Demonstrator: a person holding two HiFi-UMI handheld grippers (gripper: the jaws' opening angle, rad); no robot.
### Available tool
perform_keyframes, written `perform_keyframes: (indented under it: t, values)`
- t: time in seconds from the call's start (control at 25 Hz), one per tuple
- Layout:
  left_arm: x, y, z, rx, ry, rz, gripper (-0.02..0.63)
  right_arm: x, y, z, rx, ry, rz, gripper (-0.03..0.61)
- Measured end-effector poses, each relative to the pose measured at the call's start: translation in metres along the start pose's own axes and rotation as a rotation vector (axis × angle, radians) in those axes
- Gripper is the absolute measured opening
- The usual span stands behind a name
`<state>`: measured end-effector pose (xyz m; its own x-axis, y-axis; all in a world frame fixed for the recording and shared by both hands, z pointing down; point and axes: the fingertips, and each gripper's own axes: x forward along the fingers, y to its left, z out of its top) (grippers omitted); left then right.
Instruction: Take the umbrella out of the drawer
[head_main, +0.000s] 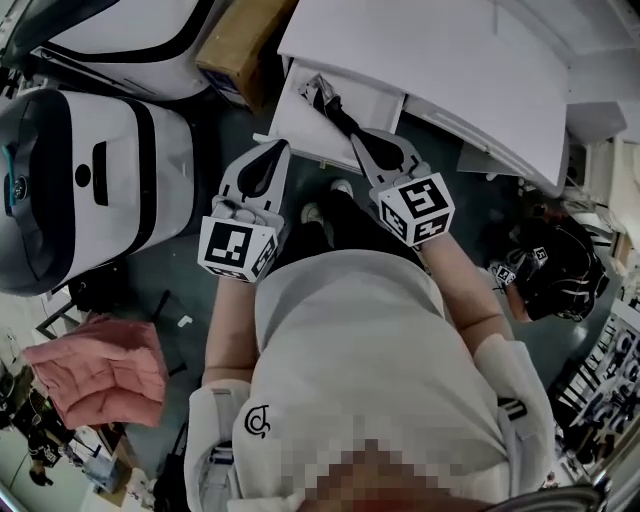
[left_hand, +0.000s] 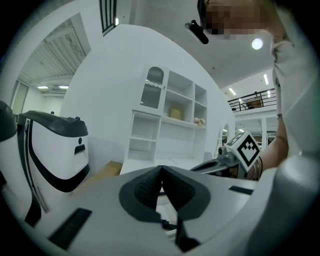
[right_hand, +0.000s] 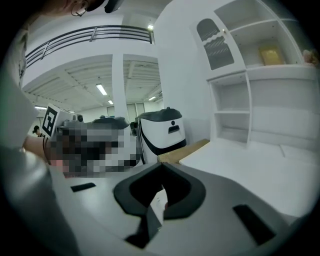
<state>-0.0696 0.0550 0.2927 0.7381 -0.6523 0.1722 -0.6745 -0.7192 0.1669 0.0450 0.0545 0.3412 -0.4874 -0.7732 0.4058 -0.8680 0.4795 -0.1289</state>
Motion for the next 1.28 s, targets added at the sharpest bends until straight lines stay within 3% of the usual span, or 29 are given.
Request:
perform_keyframes:
  t: [0.28,0.68,0.92,1.28]
  values:
    - [0.041,0.02,-0.035,-0.01,0.035,0.035,0.011,0.054,-0.038,-0.055,-0.002,0.206,0.063,0.009]
    - [0.084,0.05,-0.108,-0.106,0.123,0.116,0.011,0.138,-0.089,-0.179,0.005,0.542,0.142,0.17]
    - [0.095,0.073,-0.145,-0.156,0.158,0.164,0.011,0.178,-0.112,-0.248,-0.003,0.716,0.131,0.247]
    - [0.094,0.095,-0.178,-0.209,0.212,0.216,0.011,0.217,-0.127,-0.309,-0.032,0.852,0.086,0.275]
